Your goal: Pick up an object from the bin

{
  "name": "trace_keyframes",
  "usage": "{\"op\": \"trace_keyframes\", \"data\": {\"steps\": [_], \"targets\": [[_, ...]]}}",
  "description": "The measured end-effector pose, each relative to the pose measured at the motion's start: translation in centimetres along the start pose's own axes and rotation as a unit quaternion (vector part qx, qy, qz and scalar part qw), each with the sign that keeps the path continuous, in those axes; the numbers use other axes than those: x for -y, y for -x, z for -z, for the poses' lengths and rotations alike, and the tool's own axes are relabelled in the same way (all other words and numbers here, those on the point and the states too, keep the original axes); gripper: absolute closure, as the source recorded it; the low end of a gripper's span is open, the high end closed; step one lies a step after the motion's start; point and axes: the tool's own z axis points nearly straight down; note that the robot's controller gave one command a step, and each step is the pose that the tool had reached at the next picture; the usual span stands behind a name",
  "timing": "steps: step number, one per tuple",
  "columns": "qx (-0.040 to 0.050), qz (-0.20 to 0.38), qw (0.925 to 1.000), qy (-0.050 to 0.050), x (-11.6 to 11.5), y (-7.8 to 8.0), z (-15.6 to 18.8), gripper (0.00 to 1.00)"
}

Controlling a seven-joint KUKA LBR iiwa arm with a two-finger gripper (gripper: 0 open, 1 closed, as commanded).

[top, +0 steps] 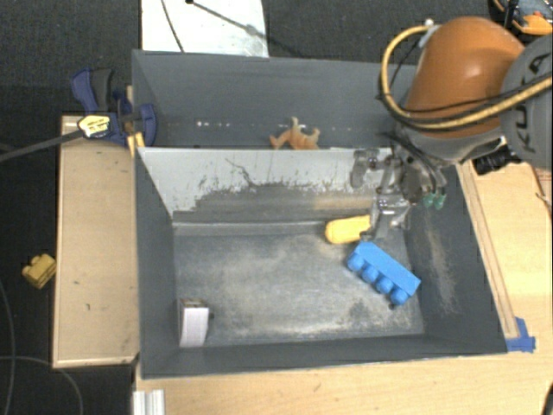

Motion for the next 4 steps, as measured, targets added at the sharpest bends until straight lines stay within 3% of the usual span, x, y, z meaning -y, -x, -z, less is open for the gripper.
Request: {"op": "trace_keyframes", "data": {"steps": [1,2,3,4], "targets": [[0.0044,0.000,1.0000,0.000,0.0,0.1,0.5,0.00],[0.0071,0.002,1.0000,0.001,3.1,-2.4,-3.4,0.00],[0.0025,-0.046,0.9989,0.000,5.6,-2.1,-6.6,0.00],[0.0046,-0.027,0.9996,0.000,4.5,-2.1,-11.4,0.00]]}}
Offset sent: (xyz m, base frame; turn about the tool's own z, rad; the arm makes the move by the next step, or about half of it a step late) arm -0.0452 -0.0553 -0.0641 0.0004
